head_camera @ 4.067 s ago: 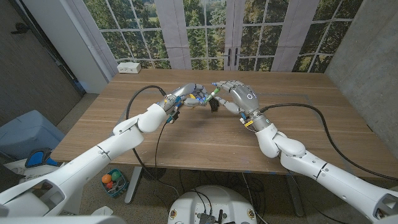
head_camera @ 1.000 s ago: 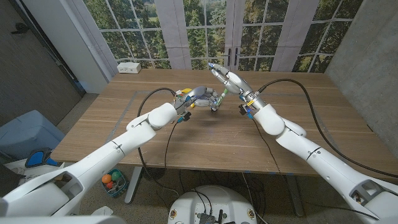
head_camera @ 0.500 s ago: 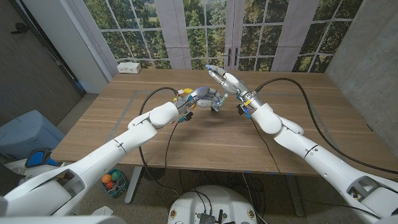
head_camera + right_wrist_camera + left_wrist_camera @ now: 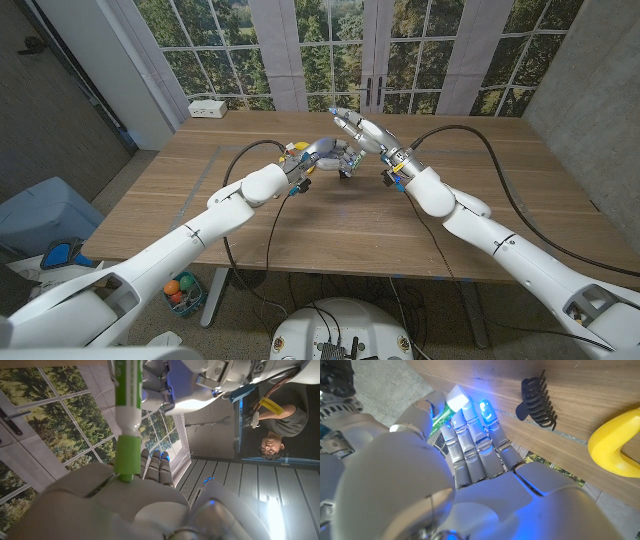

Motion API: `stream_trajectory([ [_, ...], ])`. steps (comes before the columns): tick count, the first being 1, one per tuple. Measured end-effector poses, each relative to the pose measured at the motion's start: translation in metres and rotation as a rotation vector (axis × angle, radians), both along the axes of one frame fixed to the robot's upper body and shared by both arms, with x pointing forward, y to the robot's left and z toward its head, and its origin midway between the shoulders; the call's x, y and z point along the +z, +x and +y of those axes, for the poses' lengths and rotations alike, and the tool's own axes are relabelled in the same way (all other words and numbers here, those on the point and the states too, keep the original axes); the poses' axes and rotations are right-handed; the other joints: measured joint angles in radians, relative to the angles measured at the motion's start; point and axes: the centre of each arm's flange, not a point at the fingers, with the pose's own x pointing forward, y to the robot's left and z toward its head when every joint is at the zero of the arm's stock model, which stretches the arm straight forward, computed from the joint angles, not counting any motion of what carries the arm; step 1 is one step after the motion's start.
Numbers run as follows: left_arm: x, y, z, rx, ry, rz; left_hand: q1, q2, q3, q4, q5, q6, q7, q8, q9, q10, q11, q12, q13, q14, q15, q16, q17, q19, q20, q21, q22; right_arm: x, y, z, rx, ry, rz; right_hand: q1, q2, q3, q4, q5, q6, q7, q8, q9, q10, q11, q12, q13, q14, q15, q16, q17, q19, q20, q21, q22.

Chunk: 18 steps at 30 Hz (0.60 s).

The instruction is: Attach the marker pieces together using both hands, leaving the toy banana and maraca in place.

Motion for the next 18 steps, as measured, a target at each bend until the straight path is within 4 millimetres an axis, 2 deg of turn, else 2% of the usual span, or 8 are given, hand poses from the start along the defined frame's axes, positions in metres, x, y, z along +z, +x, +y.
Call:
stream_trajectory([
  [2,0.001,0.0,0.001,0.004,-0.011,0.001,0.0,0.0,0.001,-0.001,0.0,0.0,0.0,0.0,0.059,0.0,0.0,0.002,0.001,0.0,0.0,0.0,0.0,0.0,0.0,0.0,0.0,-0.002,-0.001,0.002,-0.002,-0.01,-0.003,-0.01,-0.01,0.0,0.0,0.0,0.002,0.002,0.0,0.0,0.0,0.0,0.0,-0.002,0.0,0.0,0.0,-0.004,0.0,0.0,-0.003,0.0],
  [5,0.002,0.0,0.002,0.004,-0.025,0.003,0.0,0.0,0.001,-0.001,0.002,-0.001,0.0,0.001,0.08,0.0,0.0,0.002,0.001,0.0,0.0,0.001,-0.001,0.0,0.0,0.005,0.0,-0.005,-0.002,0.004,-0.005,-0.025,-0.003,-0.017,-0.004,0.0,0.0,0.0,-0.002,0.005,0.0,0.0,0.0,0.0,0.0,-0.005,0.0,0.0,0.0,-0.005,0.0,0.0,-0.007,0.0],
  [7,0.002,-0.001,0.002,0.002,-0.03,0.007,0.0,0.0,0.001,-0.001,0.005,-0.001,0.0,0.005,0.08,0.0,0.0,0.002,0.002,0.0,0.0,0.001,-0.001,0.0,0.0,0.006,0.0,-0.005,-0.003,0.005,-0.006,-0.03,-0.005,-0.027,-0.014,0.0,0.0,0.0,-0.004,0.007,0.0,0.0,0.0,0.0,0.0,-0.005,0.0,0.0,0.0,-0.008,0.0,0.0,-0.009,0.0],
  [11,0.002,-0.001,0.002,0.0,-0.035,0.012,0.0,0.0,0.001,-0.001,0.005,0.0,0.001,0.009,0.08,0.0,0.0,0.002,0.002,0.0,0.0,0.001,-0.001,0.0,0.0,0.008,0.0,-0.007,-0.004,0.007,-0.006,-0.036,-0.007,-0.035,-0.009,-0.003,-0.003,0.0,-0.004,0.007,0.0,0.0,-0.003,0.003,0.0,-0.009,0.0,0.0,0.0,-0.012,0.0,0.0,-0.011,0.0],
  [18,0.002,-0.003,0.003,-0.005,-0.035,0.017,0.0,0.0,0.004,-0.004,0.005,0.01,0.011,0.009,0.069,0.0,0.0,0.002,0.017,0.0,0.0,0.001,-0.001,0.0,0.0,0.017,0.002,-0.01,-0.007,0.011,-0.003,-0.046,-0.012,-0.051,-0.025,-0.003,-0.003,0.0,-0.01,0.014,0.0,0.0,-0.001,0.008,0.0,-0.014,0.0,0.0,0.0,-0.019,0.004,0.004,-0.016,0.0],
])
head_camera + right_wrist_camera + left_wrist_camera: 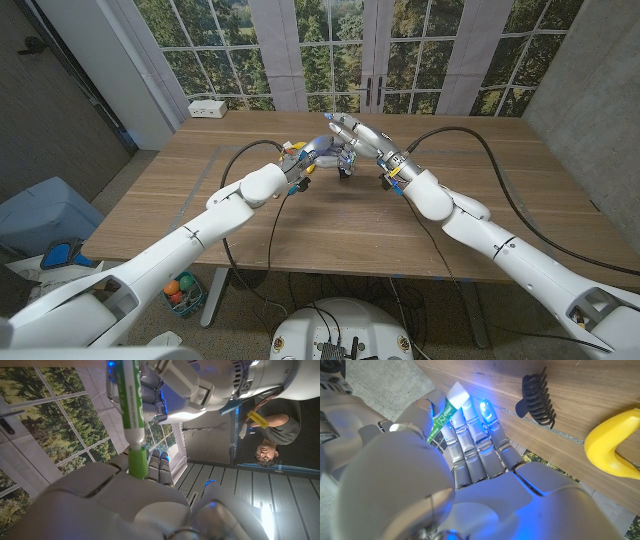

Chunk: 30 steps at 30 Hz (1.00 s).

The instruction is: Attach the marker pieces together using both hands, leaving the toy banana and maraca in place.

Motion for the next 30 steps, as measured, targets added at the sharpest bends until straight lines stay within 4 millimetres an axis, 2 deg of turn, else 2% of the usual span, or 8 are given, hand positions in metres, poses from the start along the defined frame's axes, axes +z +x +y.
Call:
stream_trajectory([
  [3,0.0,-0.001,0.0,-0.002,-0.001,0.004,0.0,0.0,0.0,0.0,0.0,0.005,0.005,0.0,-0.006,0.0,0.0,0.0,0.0,0.0,0.0,-0.001,0.0,0.0,0.0,0.0,0.0,-0.001,-0.001,0.001,-0.001,-0.002,0.0,-0.021,-0.005,-0.004,-0.004,0.0,-0.003,0.015,0.0,-0.001,0.001,0.014,0.0,-0.005,0.0,0.001,0.0,-0.006,-0.003,0.01,-0.002,0.0],
  [6,-0.001,-0.002,0.0,-0.006,-0.001,0.007,0.0,0.0,0.0,0.0,0.0,0.006,0.006,0.0,-0.01,0.0,0.0,-0.001,0.0,0.0,0.0,-0.002,0.0,0.0,0.0,0.004,0.0,-0.002,-0.001,0.001,-0.005,-0.003,0.0,-0.028,-0.002,-0.009,-0.003,0.0,-0.007,0.026,0.0,-0.003,-0.001,0.023,0.0,-0.011,-0.007,0.019,0.0,-0.013,-0.011,0.018,-0.013,0.0],
  [9,-0.001,-0.004,0.0,-0.01,-0.005,0.015,0.0,0.0,0.0,0.0,0.0,0.016,0.016,0.0,-0.019,0.004,0.004,-0.006,0.001,0.0,0.0,-0.001,0.001,-0.004,-0.004,0.007,0.0,-0.004,-0.002,0.002,-0.012,-0.005,0.002,-0.042,-0.016,-0.014,-0.005,0.0,-0.008,0.047,0.0,-0.003,0.002,0.04,0.0,-0.017,-0.014,0.032,0.0,-0.02,-0.026,0.032,-0.022,0.0],
  [13,-0.002,-0.005,0.0,-0.018,-0.014,0.035,0.004,-0.004,0.0,0.0,0.0,0.021,0.026,0.0,-0.031,0.007,0.007,-0.01,0.001,0.0,0.0,0.0,0.001,-0.004,-0.004,0.011,0.0,-0.006,-0.006,0.004,-0.014,-0.01,-0.001,-0.055,-0.011,-0.014,-0.005,0.0,-0.004,0.054,0.0,-0.003,-0.003,0.046,0.0,-0.023,-0.014,0.032,0.0,-0.025,-0.029,0.036,-0.025,0.0],
  [14,-0.002,-0.005,0.0,-0.022,-0.017,0.042,0.006,-0.006,0.0,0.0,0.0,0.023,0.031,0.0,-0.034,0.009,0.009,-0.01,0.001,0.0,0.0,0.001,0.001,-0.004,-0.004,0.011,0.0,-0.006,-0.007,0.004,-0.014,-0.008,-0.002,-0.066,-0.022,-0.016,-0.007,0.0,-0.004,0.054,0.0,-0.003,-0.003,0.046,0.0,-0.023,-0.014,0.032,0.0,-0.027,-0.029,0.036,-0.025,0.0],
  [20,-0.001,-0.009,-0.002,-0.031,-0.019,0.049,0.011,-0.011,0.0,0.0,0.0,0.034,0.041,0.0,-0.05,0.014,0.014,-0.014,0.001,0.0,0.0,0.005,0.001,-0.004,-0.004,0.019,0.0,-0.007,-0.01,0.004,-0.016,-0.001,-0.004,-0.089,-0.032,-0.027,-0.007,0.0,0.005,0.07,0.0,-0.003,0.03,0.056,0.011,-0.032,0.032,0.056,0.015,-0.041,0.002,0.066,-0.025,0.0],
  [26,0.0,-0.01,-0.002,-0.029,-0.015,0.059,0.014,-0.014,0.0,0.0,0.003,0.034,0.041,-0.005,-0.061,0.016,0.016,-0.017,0.001,0.002,0.002,0.005,0.001,-0.004,-0.004,0.027,0.0,-0.009,-0.013,0.004,-0.016,0.008,-0.012,-0.101,-0.044,-0.028,-0.008,0.0,0.015,0.081,0.011,-0.002,0.048,0.067,0.015,-0.037,0.044,0.056,0.015,-0.049,0.013,0.062,-0.025,0.0],
  [30,0.002,-0.011,-0.003,-0.028,-0.007,0.061,0.018,-0.017,0.0,0.0,0.003,0.038,0.045,-0.005,-0.07,0.016,0.016,-0.018,0.002,0.002,0.002,0.005,0.001,-0.004,-0.003,0.027,0.0,-0.009,-0.014,0.004,-0.024,0.012,-0.019,-0.107,-0.038,-0.028,-0.008,0.0,0.055,0.09,0.019,-0.002,0.093,0.073,0.025,-0.041,0.049,0.06,0.015,-0.059,0.005,0.055,-0.033,0.0],
])
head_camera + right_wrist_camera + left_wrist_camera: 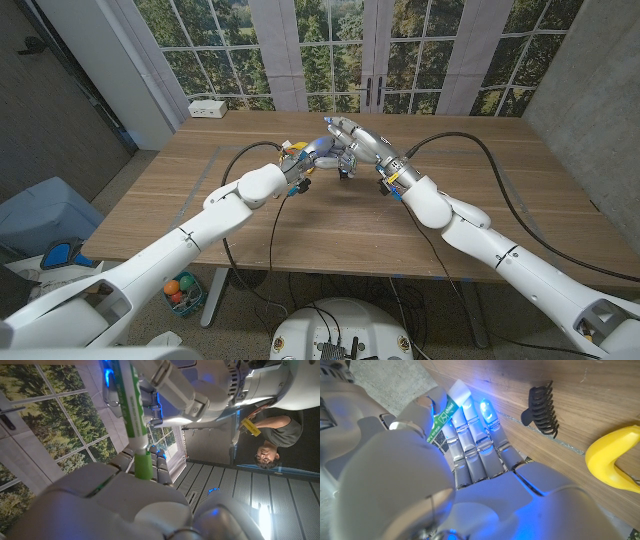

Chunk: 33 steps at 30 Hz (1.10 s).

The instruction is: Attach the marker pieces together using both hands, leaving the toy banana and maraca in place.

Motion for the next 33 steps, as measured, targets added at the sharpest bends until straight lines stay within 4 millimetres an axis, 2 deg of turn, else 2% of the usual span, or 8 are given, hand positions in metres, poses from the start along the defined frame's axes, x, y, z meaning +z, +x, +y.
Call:
stream_trajectory([
  [3,0.0007,0.0001,-0.0008,0.0,0.008,0.005,0.001,-0.001,0.0,0.0,0.0,0.0,0.0,0.0,-0.004,0.0,0.0,-0.003,0.0,0.0,0.0,0.0,0.0,-0.003,0.004,0.007,0.0,-0.0007,0.0002,-0.0003,-0.012,-0.002,-0.002,-0.017,-0.009,0.0,0.0,0.0,0.055,0.001,0.013,0.0,0.043,-0.005,0.009,-0.004,-0.01,0.013,0.0,-0.012,-0.019,0.0,-0.011,0.0],
  [7,0.0015,0.0008,-0.0014,0.003,0.017,0.014,0.005,-0.005,0.0,0.0,0.0,0.002,0.002,0.0,-0.006,0.0,0.0,-0.003,0.002,0.0,0.0,-0.001,0.0,-0.003,0.003,0.01,0.0,-0.0012,-0.0005,0.0,-0.032,-0.009,-0.005,-0.017,-0.009,0.0,0.0,0.0,0.071,-0.002,0.013,0.0,0.053,-0.013,0.007,-0.005,-0.031,0.023,-0.005,-0.019,-0.044,-0.003,-0.021,0.0],
  [8,0.0026,0.0001,-0.0021,0.002,0.02,0.012,0.007,-0.007,0.0,0.0,0.0,0.002,0.002,0.0,-0.005,0.0,0.0,-0.003,0.004,0.0,0.0,-0.001,0.0,-0.003,0.003,0.013,0.0,-0.0017,0.0011,-0.0004,-0.045,-0.013,-0.004,-0.017,-0.009,0.0,0.0,0.0,0.065,-0.007,0.005,0.0,0.043,-0.016,-0.001,-0.005,-0.038,0.018,-0.008,-0.02,-0.049,-0.002,-0.022,0.0],
  [11,0.002,0.0015,-0.0019,0.01,0.033,0.025,0.009,-0.009,0.0,0.0,0.0,0.002,0.002,0.0,0.002,0.0,0.0,-0.003,0.005,0.0,0.0,-0.001,0.0,-0.011,0.003,0.014,0.0,-0.0017,-0.0021,0.0014,-0.05,-0.021,-0.007,-0.034,-0.01,-0.003,0.003,0.0,0.028,0.004,-0.013,0.0,0.006,0.002,-0.018,-0.005,-0.054,0.006,-0.008,-0.026,-0.052,-0.005,-0.024,0.0],
  [17,0.0045,0.0026,-0.0031,0.028,0.078,0.036,0.015,-0.015,0.0,0.0,0.0,0.005,0.005,0.004,0.003,0.0,0.0,-0.006,0.005,0.0,0.0,-0.004,0.0,-0.011,0.003,0.022,0.0,-0.0037,0.0003,0.0009,-0.085,-0.042,0.011,-0.034,-0.01,-0.009,0.003,0.004,-0.041,0.002,-0.024,0.0,-0.055,0.019,-0.033,-0.006,-0.069,-0.016,-0.012,-0.039,-0.046,-0.018,-0.024,0.0],
  [21,0.0054,0.0033,-0.004,0.041,0.103,0.037,0.016,-0.016,0.0,0.0,0.003,0.006,0.005,0.004,0.002,0.005,0.005,-0.014,0.021,0.0,0.0,-0.005,0.0,-0.011,0.003,0.03,0.0,-0.0041,0.0,0.0008,-0.101,-0.056,0.025,-0.034,-0.01,-0.014,0.006,0.014,-0.113,-0.005,-0.032,0.0,-0.127,0.019,-0.034,-0.01,-0.108,0.01,-0.016,-0.056,-0.071,-0.007,-0.024,0.0],
  [24,0.0067,0.0027,-0.0052,0.046,0.115,0.033,0.02,-0.02,0.0,0.0,0.003,0.011,0.011,0.004,-0.008,0.005,0.005,-0.015,0.021,0.0,0.0,-0.005,-0.001,-0.011,0.003,0.038,0.0,-0.0047,0.0012,-0.0003,-0.112,-0.063,0.042,-0.034,-0.011,-0.018,0.004,0.015,-0.133,-0.009,-0.032,0.0,-0.151,0.019,-0.034,-0.01,-0.117,0.019,-0.016,-0.061,-0.075,-0.003,-0.028,0.0],
  [33,0.0092,0.001,-0.0064,0.058,0.125,0.014,0.026,-0.026,-0.004,0.004,0.003,0.023,0.008,0.004,-0.041,0.014,0.014,-0.022,0.021,0.004,0.004,-0.006,-0.019,-0.01,0.003,0.055,0.0,-0.0059,0.0006,-0.0026,-0.116,-0.074,0.056,-0.046,-0.022,-0.021,0.007,0.019,-0.138,-0.011,-0.032,0.0,-0.159,0.014,-0.034,-0.01,-0.126,0.017,-0.016,-0.068,-0.08,0.002,-0.028,0.0],
])
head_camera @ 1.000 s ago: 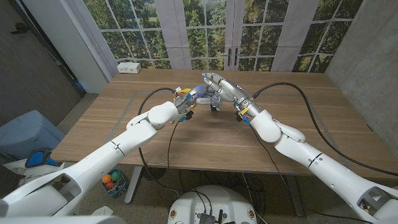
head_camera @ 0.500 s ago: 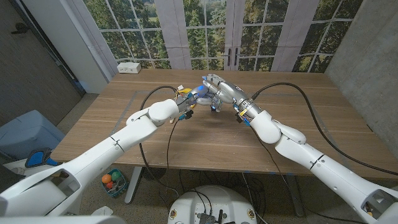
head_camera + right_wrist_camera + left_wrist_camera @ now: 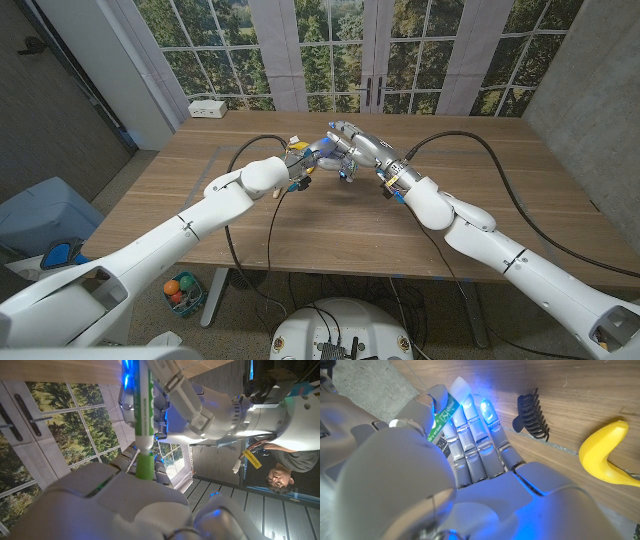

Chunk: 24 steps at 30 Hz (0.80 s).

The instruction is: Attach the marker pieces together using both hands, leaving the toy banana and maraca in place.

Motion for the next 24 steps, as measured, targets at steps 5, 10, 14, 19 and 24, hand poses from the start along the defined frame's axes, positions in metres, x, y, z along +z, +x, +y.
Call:
stream_trajectory([
  [5,-0.0013,-0.0017,-0.0004,0.001,-0.001,-0.009,0.003,-0.003,0.0,0.0,0.0,0.005,-0.005,0.0,-0.011,0.0,0.0,-0.001,0.0,0.0,0.0,0.0,-0.012,-0.001,-0.001,0.004,0.0,-0.0008,-0.0011,-0.0002,0.005,-0.005,-0.002,0.0,0.0,-0.003,-0.003,0.0,0.0,0.0,0.011,0.0,0.004,-0.004,0.005,0.0,0.021,0.013,0.012,-0.006,0.008,0.008,0.002,0.0],
  [10,-0.002,-0.0035,0.001,0.003,0.003,-0.015,0.008,-0.008,-0.01,0.01,0.0,0.016,-0.005,-0.019,-0.026,0.0,0.0,-0.01,0.0,0.0,0.0,-0.001,-0.026,-0.013,-0.002,0.011,0.0,-0.0005,-0.0027,-0.0005,0.02,-0.012,-0.003,0.0,0.0,-0.01,-0.004,0.0,0.004,-0.007,0.013,0.0,0.004,-0.036,0.009,0.0,0.045,0.012,0.02,-0.012,0.041,0.034,0.012,0.0],
  [14,-0.0032,-0.0051,0.0026,0.008,0.015,-0.022,0.008,-0.008,-0.013,0.013,0.0,0.01,-0.011,-0.019,-0.028,0.0,0.0,-0.012,0.0,0.0,0.0,-0.003,-0.032,-0.018,0.004,0.011,0.0,0.0002,-0.0032,-0.0008,0.047,-0.014,0.003,0.001,0.0,-0.003,-0.011,0.0,0.002,-0.057,0.013,0.0,-0.01,-0.058,0.009,0.0,0.063,-0.006,0.02,-0.017,0.057,0.041,0.02,0.0],
  [19,-0.0041,-0.0058,0.0045,0.021,0.025,-0.029,0.008,-0.007,-0.014,0.014,-0.001,0.01,-0.018,-0.018,-0.026,0.0,0.0,-0.019,0.0,0.0,0.0,-0.007,-0.034,-0.018,0.003,0.011,0.0,-0.0014,-0.0022,-0.0021,0.076,0.001,-0.001,0.037,0.02,0.015,-0.029,0.0,0.007,-0.133,0.013,0.0,-0.046,-0.1,0.003,0.0,0.072,-0.036,0.02,-0.03,0.089,0.052,0.02,0.0],
  [24,-0.0034,-0.0065,0.0071,0.037,0.031,-0.04,0.006,-0.006,-0.02,0.02,-0.001,0.004,-0.023,-0.024,-0.023,0.0,-0.001,-0.02,0.015,0.0,0.0,0.002,-0.034,-0.018,0.003,0.011,-0.002,0.0017,-0.0024,-0.0053,0.099,0.043,-0.019,0.066,0.021,0.031,-0.044,0.0,0.017,-0.17,0.015,0.0,-0.071,-0.118,0.0,0.0,0.083,-0.047,0.02,-0.039,0.103,0.066,0.02,0.0],
])
